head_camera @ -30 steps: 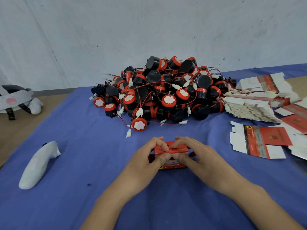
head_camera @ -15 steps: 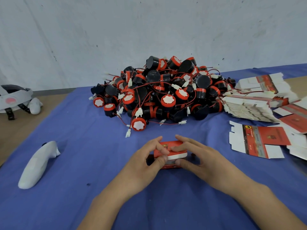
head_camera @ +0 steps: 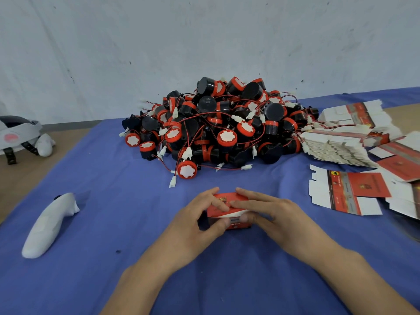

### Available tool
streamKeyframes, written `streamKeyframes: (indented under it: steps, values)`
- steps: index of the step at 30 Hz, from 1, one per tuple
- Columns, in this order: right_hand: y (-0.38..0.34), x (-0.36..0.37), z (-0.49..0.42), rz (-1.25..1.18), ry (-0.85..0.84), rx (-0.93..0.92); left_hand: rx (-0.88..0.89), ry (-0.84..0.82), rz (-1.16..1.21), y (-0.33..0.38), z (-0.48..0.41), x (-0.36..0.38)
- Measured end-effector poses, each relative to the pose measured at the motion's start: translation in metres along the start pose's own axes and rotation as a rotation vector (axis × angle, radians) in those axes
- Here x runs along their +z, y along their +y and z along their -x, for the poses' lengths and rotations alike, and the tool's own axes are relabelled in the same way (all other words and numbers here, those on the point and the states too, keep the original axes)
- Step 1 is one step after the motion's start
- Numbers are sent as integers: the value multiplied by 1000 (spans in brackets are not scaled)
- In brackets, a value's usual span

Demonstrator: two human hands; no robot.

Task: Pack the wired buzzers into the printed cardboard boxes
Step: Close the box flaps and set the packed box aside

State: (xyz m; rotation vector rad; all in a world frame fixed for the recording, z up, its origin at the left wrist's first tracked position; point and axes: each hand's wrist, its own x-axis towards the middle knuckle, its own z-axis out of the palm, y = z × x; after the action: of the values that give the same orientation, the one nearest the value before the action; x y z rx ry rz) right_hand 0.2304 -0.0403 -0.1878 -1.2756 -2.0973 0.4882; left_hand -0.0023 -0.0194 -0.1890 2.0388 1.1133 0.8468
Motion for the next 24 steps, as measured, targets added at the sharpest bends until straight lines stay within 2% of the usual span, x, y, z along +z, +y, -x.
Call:
streamKeyframes:
  steps: [13,24]
  values:
    - [7,6,-1,-250,38,74,18,13,31,3,-1,1]
    - [8,5,7,-54,48,61,16,26,24,-1,-1,5]
